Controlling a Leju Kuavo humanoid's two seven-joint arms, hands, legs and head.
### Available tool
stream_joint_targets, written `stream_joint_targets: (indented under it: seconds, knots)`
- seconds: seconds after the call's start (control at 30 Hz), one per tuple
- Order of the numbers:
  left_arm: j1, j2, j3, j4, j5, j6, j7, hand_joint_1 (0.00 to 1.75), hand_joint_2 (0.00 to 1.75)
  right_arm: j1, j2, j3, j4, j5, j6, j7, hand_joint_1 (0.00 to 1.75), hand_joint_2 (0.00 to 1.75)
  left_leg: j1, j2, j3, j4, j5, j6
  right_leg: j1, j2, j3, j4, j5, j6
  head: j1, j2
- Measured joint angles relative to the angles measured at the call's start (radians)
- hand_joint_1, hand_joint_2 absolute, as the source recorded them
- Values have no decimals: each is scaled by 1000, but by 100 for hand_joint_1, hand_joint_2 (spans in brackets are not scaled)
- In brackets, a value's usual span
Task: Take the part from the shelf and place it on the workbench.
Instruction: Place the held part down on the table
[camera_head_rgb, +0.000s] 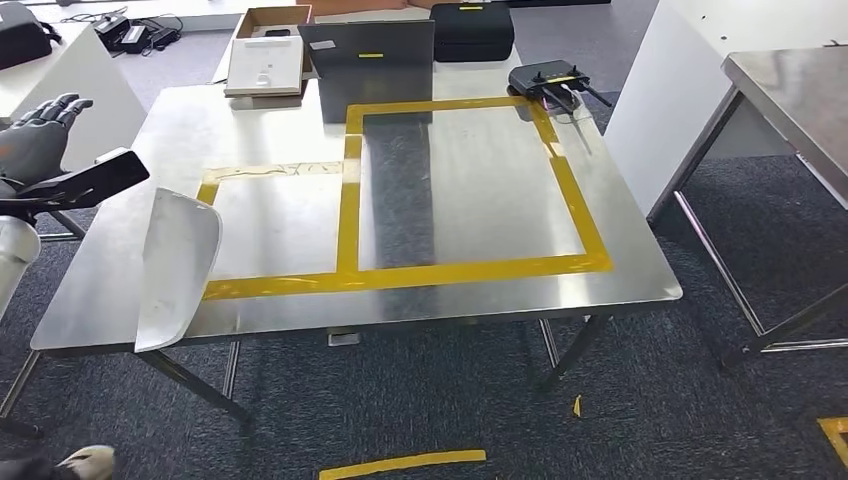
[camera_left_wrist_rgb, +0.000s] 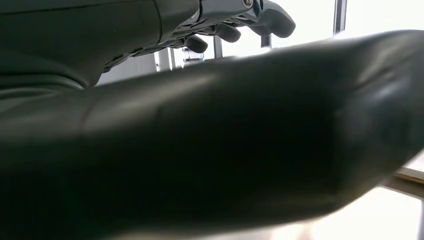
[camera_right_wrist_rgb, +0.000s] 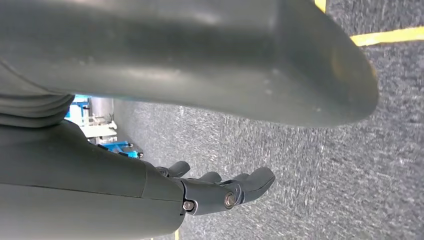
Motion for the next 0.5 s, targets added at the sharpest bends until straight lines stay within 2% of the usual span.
stream_joint_targets:
  seconds: [0.03,0.07,0.17,0.2,0.27,0.33,0.37,0.4,0.43,0.5]
  knots:
    - [-2,-3,1,-2,-6,-2,3,0,0,0,1,-1,0,0,0,0,0,0,0,0,-6,11,-4,-9,0,1,16,-30,10,-4,0,0]
    - [-5,-5,2,-3,-11,-5,6,0,0,0,2,-1,0,0,0,1,0,0,-1,-1,-11,19,-6,-17,1,3,19,-38,10,-13,-1,0]
    - [-14,-12,2,-3,-23,-18,13,0,0,-1,3,-2,0,0,0,3,0,0,-1,-3,-19,27,-8,-35,1,6,9,-36,10,-45,-2,0]
    - [-17,-13,2,-2,-26,-22,15,0,0,-2,4,-3,0,0,-1,3,0,0,1,-3,-26,40,-23,-40,0,5,5,-38,15,-53,-2,0]
    - [-22,-16,2,-1,-32,-25,17,0,0,-2,4,-4,-1,-1,-2,3,0,0,1,-3,-57,123,-90,-45,1,4,-5,-41,26,-65,-2,0]
    - [-25,-21,2,0,-39,-26,18,0,0,-2,4,-5,-1,0,-2,3,0,0,1,-3,-96,247,-162,-46,6,4,-20,-41,38,-71,-2,0]
    - [-25,-24,2,1,-43,-26,19,0,0,-2,4,-6,-1,0,-3,3,0,0,1,-3,-101,284,-177,-43,9,4,-28,-41,44,-72,-2,0]
    - [-25,-26,3,2,-48,-26,19,0,0,-2,4,-7,-1,0,-3,3,0,0,0,-3,-91,287,-174,-39,12,4,-35,-41,50,-73,-2,0]
    - [-27,-29,3,2,-52,-26,20,0,0,-2,4,-8,-1,0,-3,3,0,0,-3,-4,-59,248,-154,-32,14,5,-42,-41,57,-73,-2,0]
    - [-33,-33,4,0,-58,-26,23,0,0,-3,6,-8,0,0,-3,3,0,0,-11,-5,32,113,-117,-15,17,5,-53,-42,71,-69,-1,0]
